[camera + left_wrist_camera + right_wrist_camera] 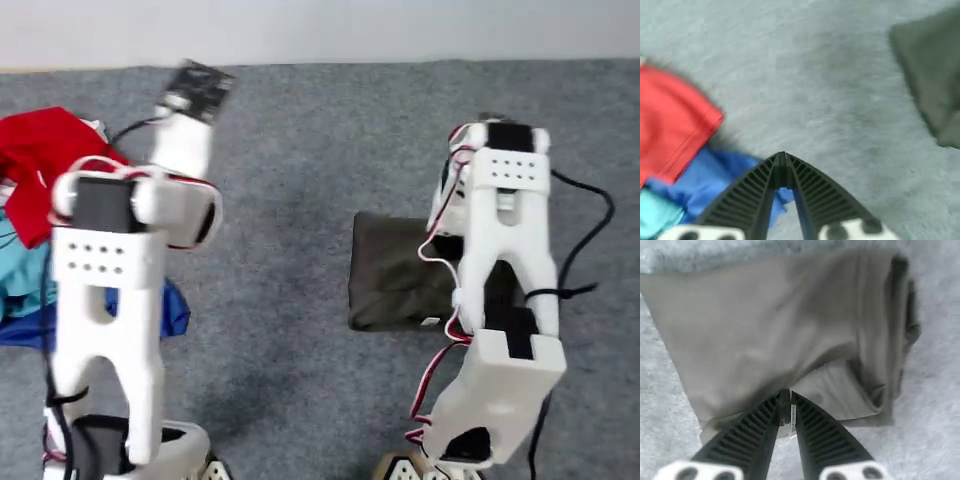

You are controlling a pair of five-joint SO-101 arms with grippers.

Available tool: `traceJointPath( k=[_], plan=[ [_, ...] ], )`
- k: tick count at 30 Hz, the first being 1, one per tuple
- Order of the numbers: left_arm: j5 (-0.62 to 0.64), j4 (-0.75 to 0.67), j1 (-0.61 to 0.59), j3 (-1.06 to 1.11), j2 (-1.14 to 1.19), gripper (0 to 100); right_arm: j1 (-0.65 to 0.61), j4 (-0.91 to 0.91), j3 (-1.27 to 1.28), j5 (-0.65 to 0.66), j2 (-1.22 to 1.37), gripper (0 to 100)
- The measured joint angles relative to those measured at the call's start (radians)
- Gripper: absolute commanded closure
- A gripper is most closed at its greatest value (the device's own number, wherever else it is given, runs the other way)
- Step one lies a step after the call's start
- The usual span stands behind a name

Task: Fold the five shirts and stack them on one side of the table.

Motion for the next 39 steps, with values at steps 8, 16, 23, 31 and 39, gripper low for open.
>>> traceJointPath(
  k=[8,16,23,31,39],
  plan=[
    [0.000,0.000,-0.183,0.000,0.000,100,-0.037,0.000,0.055,-0.021,0.000,98.8],
    [0.000,0.000,-0.265,0.000,0.000,100,0.035,0.000,0.184,-0.006,0.021,98.8],
    [0.000,0.000,-0.269,0.000,0.000,100,0.086,0.000,0.368,0.080,-0.054,98.8],
    [0.000,0.000,-0.269,0.000,0.000,100,0.137,0.000,0.446,0.103,-0.249,98.8],
    [-0.058,0.000,-0.269,0.000,0.000,100,-0.061,-0.017,0.453,0.103,-0.385,98.8]
  ],
)
